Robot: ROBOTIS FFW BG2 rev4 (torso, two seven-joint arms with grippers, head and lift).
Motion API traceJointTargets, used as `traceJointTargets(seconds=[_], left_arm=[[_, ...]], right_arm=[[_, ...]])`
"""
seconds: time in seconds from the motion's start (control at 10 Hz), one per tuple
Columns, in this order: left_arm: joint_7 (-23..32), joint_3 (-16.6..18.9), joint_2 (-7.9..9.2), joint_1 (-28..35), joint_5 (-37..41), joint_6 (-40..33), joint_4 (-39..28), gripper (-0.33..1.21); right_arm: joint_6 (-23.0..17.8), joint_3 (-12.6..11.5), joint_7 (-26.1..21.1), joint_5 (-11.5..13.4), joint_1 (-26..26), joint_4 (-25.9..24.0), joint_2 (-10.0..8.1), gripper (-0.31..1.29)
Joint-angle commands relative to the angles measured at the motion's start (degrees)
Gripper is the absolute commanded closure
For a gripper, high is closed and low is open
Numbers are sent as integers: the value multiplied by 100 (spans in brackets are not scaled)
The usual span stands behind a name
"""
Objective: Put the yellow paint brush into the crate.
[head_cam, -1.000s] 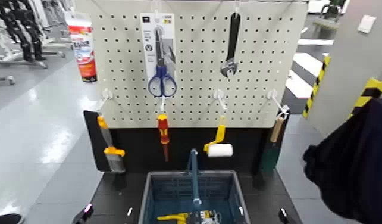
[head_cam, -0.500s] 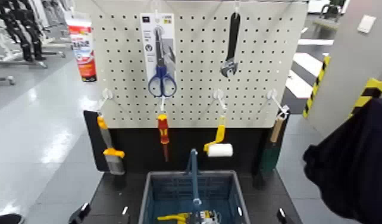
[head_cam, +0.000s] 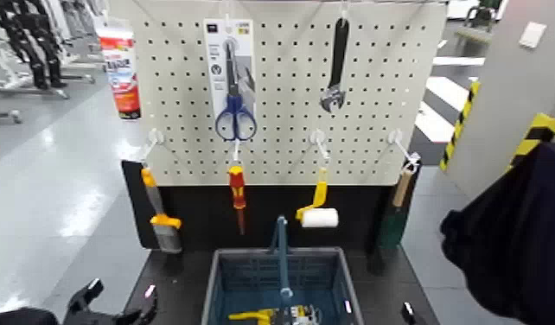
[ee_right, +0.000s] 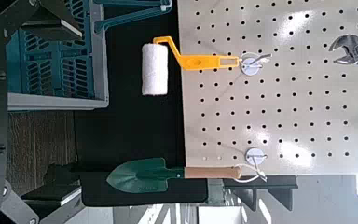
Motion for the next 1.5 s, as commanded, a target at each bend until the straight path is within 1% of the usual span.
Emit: traceJointTargets(seconds=[0.1,0.2,0.4,0.6,0.9,1.0,1.1,1.2,1.3,1.5], left_arm=[[-344,276,305,-333,145,275,92,11],[-511,355,420,-474,171,424,136,11],[-757,452,551,-685,259,626,224,11],[-1144,593,710,-922,373,873,390,11],[-1662,619,1000,-1370,496,1224,742,11],[-1856,584,1140,-1564,505,1365,883,11],[-2031,496,1334,-1757,523,1470,1015,11],[-2172,408,1466,-1924,575,1523,1155,11],[-2242,329,1553,-2073,698,1523,1331,11],[-2409,162,1685,-2302,707,1558,1595,12]], right_arm=[[12,-8,9,-17,-17,0,-18,14],[20,-8,17,-17,-17,0,-27,14],[20,0,17,-34,-26,0,-53,14],[20,-8,26,-43,-26,-9,-53,14],[20,-8,26,-52,-26,0,-44,14],[20,0,26,-61,-26,0,-53,14],[38,0,26,-61,-35,0,-44,14],[38,0,26,-61,-35,0,-44,14],[38,0,26,-61,-35,0,-44,14],[56,0,53,-61,-35,0,-27,14]])
